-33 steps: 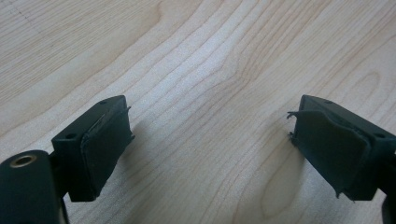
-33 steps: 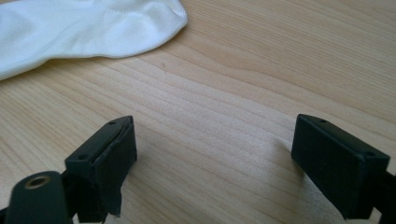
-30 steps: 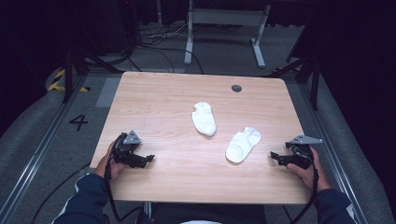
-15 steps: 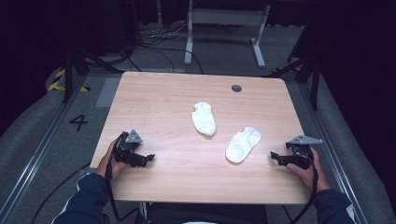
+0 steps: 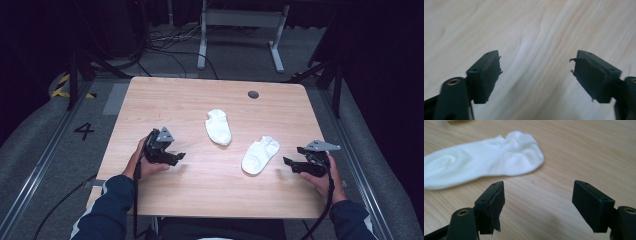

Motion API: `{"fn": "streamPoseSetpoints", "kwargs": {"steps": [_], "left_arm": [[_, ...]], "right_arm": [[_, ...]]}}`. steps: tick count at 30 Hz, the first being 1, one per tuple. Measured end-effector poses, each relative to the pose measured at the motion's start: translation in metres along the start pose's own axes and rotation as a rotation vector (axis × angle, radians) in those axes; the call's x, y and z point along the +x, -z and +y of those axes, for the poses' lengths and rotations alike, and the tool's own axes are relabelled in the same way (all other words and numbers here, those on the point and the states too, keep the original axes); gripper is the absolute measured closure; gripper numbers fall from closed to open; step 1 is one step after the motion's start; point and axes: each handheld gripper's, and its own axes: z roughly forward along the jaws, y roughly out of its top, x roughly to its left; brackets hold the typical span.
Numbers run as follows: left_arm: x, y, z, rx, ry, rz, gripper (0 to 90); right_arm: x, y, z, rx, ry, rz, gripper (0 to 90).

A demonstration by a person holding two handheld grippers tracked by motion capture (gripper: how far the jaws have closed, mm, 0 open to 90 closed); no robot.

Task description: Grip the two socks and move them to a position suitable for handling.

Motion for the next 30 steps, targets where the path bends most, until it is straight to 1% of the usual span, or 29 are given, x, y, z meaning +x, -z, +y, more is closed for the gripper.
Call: {"fn": "streamPoseSetpoints", "kwargs": {"steps": [1,2,3,4,5,6,7,8,9,10,11,12,13,14,15,16,17,18,19,20,21,22,23,24,26,27,28,29,30], "left_arm": [[-0.003,-0.004,0.007,-0.001,-0.005,0.005,24.8],[-0.007,-0.012,0.021,-0.012,-0.031,0.003,27.1],[-0.007,-0.012,0.021,-0.012,-0.031,0.003,27.7],[-0.01,-0.017,0.027,-0.015,-0.037,0.007,27.7],[-0.013,-0.021,0.034,-0.031,-0.049,0.013,28.8],[-0.016,-0.024,0.038,-0.043,-0.067,0.03,32.0],[-0.02,-0.03,0.043,-0.052,-0.097,0.065,34.3],[-0.022,-0.034,0.046,-0.045,-0.106,0.063,35.1],[-0.023,-0.039,0.051,-0.037,-0.099,0.043,34.4],[-0.025,-0.045,0.055,-0.045,-0.095,0.036,34.4],[-0.027,-0.048,0.058,-0.047,-0.093,0.039,37.0],[-0.028,-0.051,0.061,-0.057,-0.088,0.035,37.1],[-0.031,-0.058,0.067,-0.077,-0.09,0.028,37.5],[-0.032,-0.062,0.068,-0.083,-0.084,0.017,37.5],[-0.033,-0.066,0.07,-0.08,-0.077,-0.004,37.5],[-0.035,-0.071,0.071,-0.066,-0.082,-0.018,37.4],[-0.036,-0.075,0.073,-0.058,-0.072,-0.042,37.3],[-0.035,-0.079,0.075,-0.061,-0.053,-0.067,37.0],[-0.035,-0.082,0.078,-0.058,-0.043,-0.073,37.0],[-0.035,-0.082,0.078,-0.058,-0.043,-0.073,37.2],[-0.035,-0.086,0.082,-0.053,-0.048,-0.056,37.2],[-0.035,-0.088,0.085,-0.058,-0.043,-0.066,40.5],[-0.033,-0.091,0.088,-0.049,-0.028,-0.092,42.2],[-0.033,-0.094,0.091,-0.042,-0.029,-0.102,43.1],[-0.033,-0.099,0.095,-0.03,-0.039,-0.102,49.3],[-0.033,-0.103,0.097,-0.009,-0.039,-0.107,50.9],[-0.033,-0.106,0.098,-0.003,-0.038,-0.107,54.5],[-0.034,-0.114,0.1,0.025,-0.034,-0.099,58.4],[-0.034,-0.114,0.1,0.025,-0.034,-0.099,61.5]], "right_arm": [[0.0,0.0,0.0,0.0,0.0,0.0,30.6],[0.01,-0.003,0.007,-0.011,0.021,0.015,33.3],[0.01,-0.003,0.007,-0.011,0.021,0.015,33.3],[0.015,-0.005,0.011,-0.011,0.038,0.021,35.2],[0.019,-0.007,0.014,-0.008,0.052,0.036,39.0],[0.025,-0.01,0.017,-0.013,0.071,0.051,39.4],[0.027,-0.011,0.019,-0.016,0.077,0.055,40.1],[0.031,-0.014,0.021,-0.016,0.083,0.07,41.2],[0.036,-0.019,0.024,-0.011,0.095,0.08,41.2],[0.036,-0.019,0.024,-0.011,0.095,0.08,41.2],[0.039,-0.022,0.026,-0.009,0.1,0.089,41.2],[0.041,-0.024,0.027,-0.005,0.101,0.1,40.9],[0.046,-0.028,0.029,0.002,0.115,0.106,40.2],[0.048,-0.03,0.03,0.006,0.119,0.114,40.0],[0.05,-0.032,0.03,0.009,0.124,0.123,39.7],[0.052,-0.034,0.031,0.013,0.131,0.128,39.3],[0.054,-0.036,0.031,0.018,0.135,0.127,38.9],[0.055,-0.038,0.032,0.021,0.134,0.135,38.1],[0.057,-0.04,0.032,0.026,0.132,0.145,37.8],[0.057,-0.04,0.032,0.026,0.132,0.145,37.8],[0.058,-0.043,0.032,0.031,0.135,0.145,37.2],[0.06,-0.044,0.031,0.045,0.144,0.148,36.8],[0.06,-0.046,0.031,0.052,0.144,0.156,36.8],[0.06,-0.047,0.03,0.059,0.143,0.154,36.8],[0.06,-0.049,0.029,0.068,0.145,0.158,36.8],[0.06,-0.049,0.029,0.068,0.143,0.158,36.7],[0.06,-0.049,0.029,0.07,0.141,0.155,36.7],[0.059,-0.05,0.028,0.068,0.136,0.161,36.5],[0.059,-0.05,0.028,0.07,0.132,0.162,36.3]]}}
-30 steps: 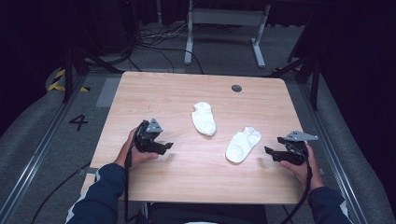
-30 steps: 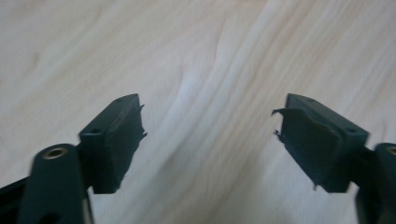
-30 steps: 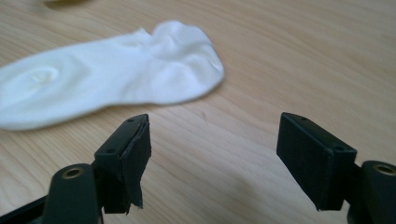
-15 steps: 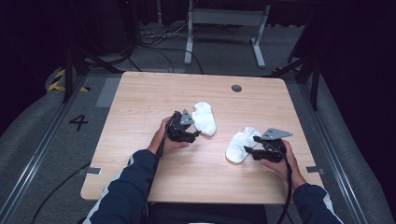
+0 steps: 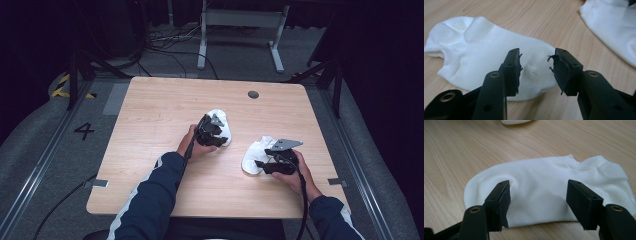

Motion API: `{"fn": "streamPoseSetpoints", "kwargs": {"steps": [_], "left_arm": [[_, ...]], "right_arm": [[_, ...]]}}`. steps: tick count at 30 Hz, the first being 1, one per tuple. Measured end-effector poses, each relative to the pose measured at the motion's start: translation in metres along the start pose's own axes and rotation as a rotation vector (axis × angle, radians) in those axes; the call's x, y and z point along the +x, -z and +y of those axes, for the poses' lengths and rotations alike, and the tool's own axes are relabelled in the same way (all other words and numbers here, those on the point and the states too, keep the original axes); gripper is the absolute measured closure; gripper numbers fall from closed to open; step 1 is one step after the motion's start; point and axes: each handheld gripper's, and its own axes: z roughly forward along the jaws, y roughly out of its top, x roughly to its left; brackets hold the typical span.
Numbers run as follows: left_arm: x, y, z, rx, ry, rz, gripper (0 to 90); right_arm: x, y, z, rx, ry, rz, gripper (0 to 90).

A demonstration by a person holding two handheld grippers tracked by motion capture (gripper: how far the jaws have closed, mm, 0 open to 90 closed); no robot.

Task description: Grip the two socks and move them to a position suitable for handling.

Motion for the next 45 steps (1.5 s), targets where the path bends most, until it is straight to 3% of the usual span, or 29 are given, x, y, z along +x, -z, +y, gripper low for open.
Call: {"fn": "streamPoseSetpoints", "kwargs": {"steps": [2,11,17,20,25,34,40,42,43,45], "left_arm": [[0.0,-0.009,0.002,0.044,-0.008,-0.016,65.7],[-0.001,-0.008,-0.002,0.057,-0.035,-0.062,71.4],[-0.014,0.008,-0.021,0.046,-0.055,-0.097,71.2],[-0.023,0.019,-0.03,0.061,-0.087,-0.113,71.0],[-0.036,0.038,-0.05,0.066,-0.109,-0.143,69.7],[-0.049,0.064,-0.075,0.085,-0.122,-0.158,68.4],[-0.061,0.087,-0.099,0.087,-0.146,-0.183,65.4],[-0.065,0.094,-0.105,0.086,-0.181,-0.178,63.3],[-0.066,0.096,-0.108,0.088,-0.193,-0.181,62.0],[-0.071,0.101,-0.111,0.094,-0.203,-0.16,54.1]], "right_arm": [[0.0,0.0,0.0,0.003,0.0,0.004,35.5],[0.0,-0.005,-0.003,0.038,0.007,0.018,34.1],[0.001,-0.004,-0.006,0.038,0.009,0.055,34.1],[0.005,-0.005,-0.005,0.04,0.025,0.078,33.9],[0.017,-0.004,-0.004,0.052,0.074,0.124,33.7],[0.04,-0.005,0.0,0.067,0.147,0.19,33.4],[0.065,-0.003,0.004,0.072,0.212,0.239,34.6],[0.069,0.004,0.011,0.064,0.295,0.207,34.6],[0.065,0.009,0.017,0.038,0.295,0.188,35.4],[0.052,0.02,0.027,-0.033,0.224,0.149,37.9]]}}
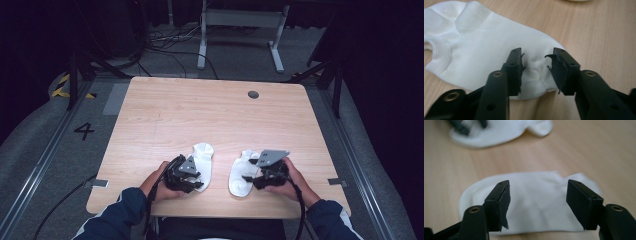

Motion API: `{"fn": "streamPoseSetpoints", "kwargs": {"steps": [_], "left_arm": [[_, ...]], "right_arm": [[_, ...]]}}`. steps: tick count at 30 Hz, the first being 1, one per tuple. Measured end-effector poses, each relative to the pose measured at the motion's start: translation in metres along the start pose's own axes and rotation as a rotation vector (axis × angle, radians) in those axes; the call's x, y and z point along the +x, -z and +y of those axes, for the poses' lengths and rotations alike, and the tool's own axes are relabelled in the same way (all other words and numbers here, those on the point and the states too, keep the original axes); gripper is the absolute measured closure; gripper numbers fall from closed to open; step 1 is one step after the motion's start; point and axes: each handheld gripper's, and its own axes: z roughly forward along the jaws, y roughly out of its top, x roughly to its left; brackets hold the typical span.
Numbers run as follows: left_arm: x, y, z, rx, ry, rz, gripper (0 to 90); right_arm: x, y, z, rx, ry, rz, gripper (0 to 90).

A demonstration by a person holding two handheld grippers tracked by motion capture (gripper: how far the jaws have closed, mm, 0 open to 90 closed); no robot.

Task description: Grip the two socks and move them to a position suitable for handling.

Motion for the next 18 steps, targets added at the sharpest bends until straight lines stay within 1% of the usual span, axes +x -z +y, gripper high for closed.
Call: {"fn": "streamPoseSetpoints", "kwargs": {"steps": [1,2,3,5,6,7,8,9,10,12,14,15,16,17,18], "left_arm": [[0.0,0.0,0.0,0.0,0.0,0.0,52.8],[-0.002,0.002,-0.001,-0.002,-0.012,0.016,52.8],[-0.006,0.005,-0.001,-0.004,-0.023,0.036,50.9],[-0.01,0.008,-0.002,-0.008,-0.018,0.06,47.3],[-0.012,0.009,-0.003,-0.015,-0.01,0.058,45.9],[-0.015,0.009,-0.004,-0.016,0.002,0.053,45.0],[-0.016,0.009,-0.004,-0.01,0.007,0.045,43.4],[-0.018,0.009,-0.005,-0.014,0.01,0.037,42.6],[-0.019,0.009,-0.006,-0.007,0.012,0.033,42.1],[-0.019,0.008,-0.006,-0.003,0.011,0.039,40.8],[-0.018,0.008,-0.007,0.002,0.018,0.043,39.9],[-0.014,0.007,-0.009,-0.002,0.024,0.06,38.7],[-0.013,0.006,-0.01,-0.004,0.036,0.061,37.9],[-0.013,0.006,-0.01,-0.004,0.036,0.061,36.9],[-0.008,0.004,-0.01,-0.005,0.049,0.056,36.9]], "right_arm": [[0.0,0.0,0.0,0.0,0.0,0.0,37.9],[-0.007,0.003,0.0,-0.025,-0.026,-0.007,39.0],[-0.012,0.003,-0.001,-0.029,-0.051,-0.004,39.0],[-0.014,-0.004,-0.005,0.007,-0.044,-0.001,38.5],[-0.014,-0.01,-0.008,0.036,-0.032,0.003,37.9],[-0.015,-0.019,-0.012,0.068,-0.041,0.019,37.0],[-0.014,-0.024,-0.014,0.08,-0.042,0.033,36.9],[-0.014,-0.029,-0.014,0.095,-0.044,0.047,36.2],[-0.012,-0.033,-0.014,0.107,-0.043,0.06,35.6],[-0.01,-0.038,-0.013,0.095,-0.041,0.084,34.9],[-0.007,-0.041,-0.01,0.095,-0.037,0.092,34.7],[-0.003,-0.043,-0.008,0.093,-0.024,0.108,34.7],[0.001,-0.044,-0.006,0.093,-0.013,0.123,34.6],[0.001,-0.044,-0.006,0.093,-0.013,0.123,34.6],[0.004,-0.044,-0.005,0.093,-0.001,0.133,34.5]]}}
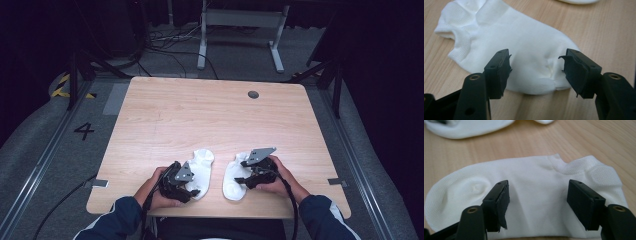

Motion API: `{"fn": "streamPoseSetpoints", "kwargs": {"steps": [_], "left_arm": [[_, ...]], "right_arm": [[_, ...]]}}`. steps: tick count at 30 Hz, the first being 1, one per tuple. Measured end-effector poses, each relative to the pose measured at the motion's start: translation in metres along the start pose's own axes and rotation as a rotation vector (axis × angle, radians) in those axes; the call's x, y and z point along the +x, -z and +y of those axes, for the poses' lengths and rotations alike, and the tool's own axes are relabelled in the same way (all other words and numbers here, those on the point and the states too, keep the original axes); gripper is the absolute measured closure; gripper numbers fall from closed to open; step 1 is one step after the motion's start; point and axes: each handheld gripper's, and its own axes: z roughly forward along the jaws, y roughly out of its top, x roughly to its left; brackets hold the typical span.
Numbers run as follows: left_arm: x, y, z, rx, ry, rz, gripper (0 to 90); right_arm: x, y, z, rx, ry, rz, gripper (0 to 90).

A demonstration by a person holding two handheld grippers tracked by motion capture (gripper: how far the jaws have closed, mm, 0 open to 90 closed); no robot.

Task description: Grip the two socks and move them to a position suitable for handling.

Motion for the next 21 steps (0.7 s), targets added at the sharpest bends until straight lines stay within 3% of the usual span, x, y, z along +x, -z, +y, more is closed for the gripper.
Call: {"fn": "streamPoseSetpoints", "kwargs": {"steps": [3,7,9,14,21], "left_arm": [[0.01,-0.002,0.005,-0.016,0.023,0.022,35.0],[0.011,0.004,0.008,-0.051,0.026,0.031,33.6],[0.009,0.012,0.009,-0.068,0.021,0.038,32.7],[0.0,0.021,0.008,-0.079,0.032,0.001,32.7],[-0.014,0.014,0.006,-0.031,-0.002,-0.041,33.6]], "right_arm": [[0.016,-0.007,0.009,0.006,0.046,0.036,34.2],[0.023,-0.009,0.014,0.002,0.076,0.02,36.4],[0.02,-0.001,0.02,-0.046,0.05,0.013,36.9],[0.007,0.012,0.035,-0.124,0.011,-0.02,37.6],[-0.015,0.002,0.061,-0.121,-0.027,-0.027,44.0]]}}
